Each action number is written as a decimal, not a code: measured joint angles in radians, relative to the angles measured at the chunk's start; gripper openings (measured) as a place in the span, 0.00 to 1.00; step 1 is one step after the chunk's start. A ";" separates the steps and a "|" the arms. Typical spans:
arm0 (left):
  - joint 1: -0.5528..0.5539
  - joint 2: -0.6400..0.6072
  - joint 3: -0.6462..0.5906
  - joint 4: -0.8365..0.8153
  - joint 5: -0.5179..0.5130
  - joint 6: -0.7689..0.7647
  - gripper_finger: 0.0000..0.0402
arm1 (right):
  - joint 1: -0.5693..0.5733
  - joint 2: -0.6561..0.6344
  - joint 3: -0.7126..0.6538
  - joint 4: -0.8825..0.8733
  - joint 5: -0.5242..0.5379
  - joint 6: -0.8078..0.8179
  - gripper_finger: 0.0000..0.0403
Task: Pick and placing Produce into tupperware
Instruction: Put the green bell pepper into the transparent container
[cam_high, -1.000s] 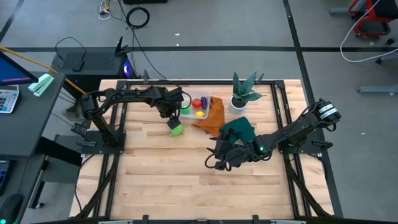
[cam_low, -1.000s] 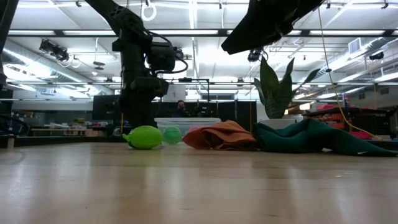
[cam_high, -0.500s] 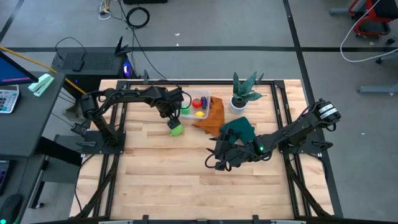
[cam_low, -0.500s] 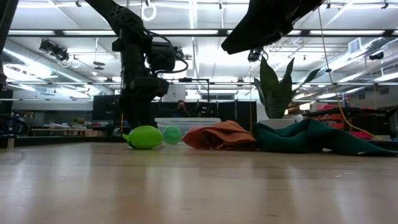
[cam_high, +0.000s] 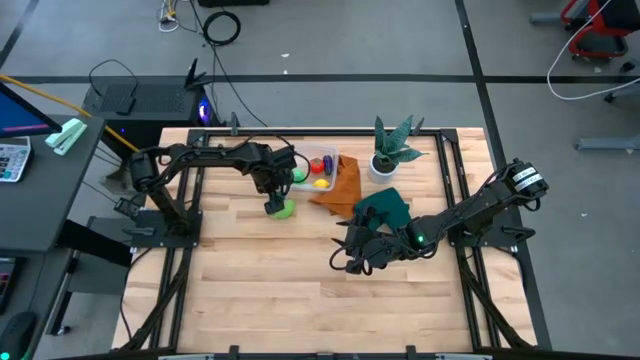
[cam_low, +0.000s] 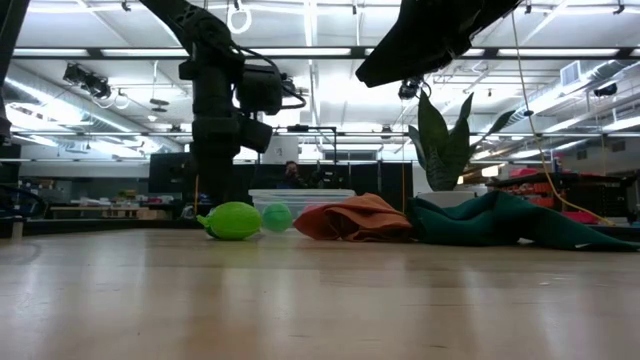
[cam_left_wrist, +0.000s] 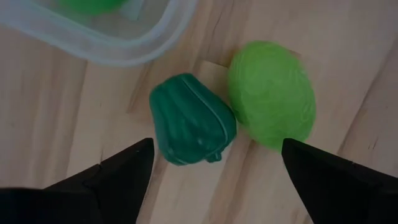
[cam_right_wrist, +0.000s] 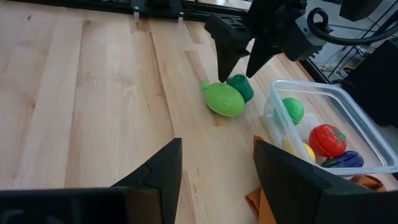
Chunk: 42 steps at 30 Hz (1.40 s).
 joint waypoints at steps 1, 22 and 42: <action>-0.003 0.000 0.000 0.001 -0.001 0.006 0.89 | 0.000 0.000 0.000 0.000 0.000 0.000 0.41; 0.006 0.064 -0.001 0.008 -0.046 0.034 0.88 | 0.000 0.000 0.000 0.003 0.001 0.021 0.41; 0.006 0.063 -0.001 0.069 -0.046 0.050 0.85 | 0.000 0.000 0.000 0.004 0.001 0.020 0.41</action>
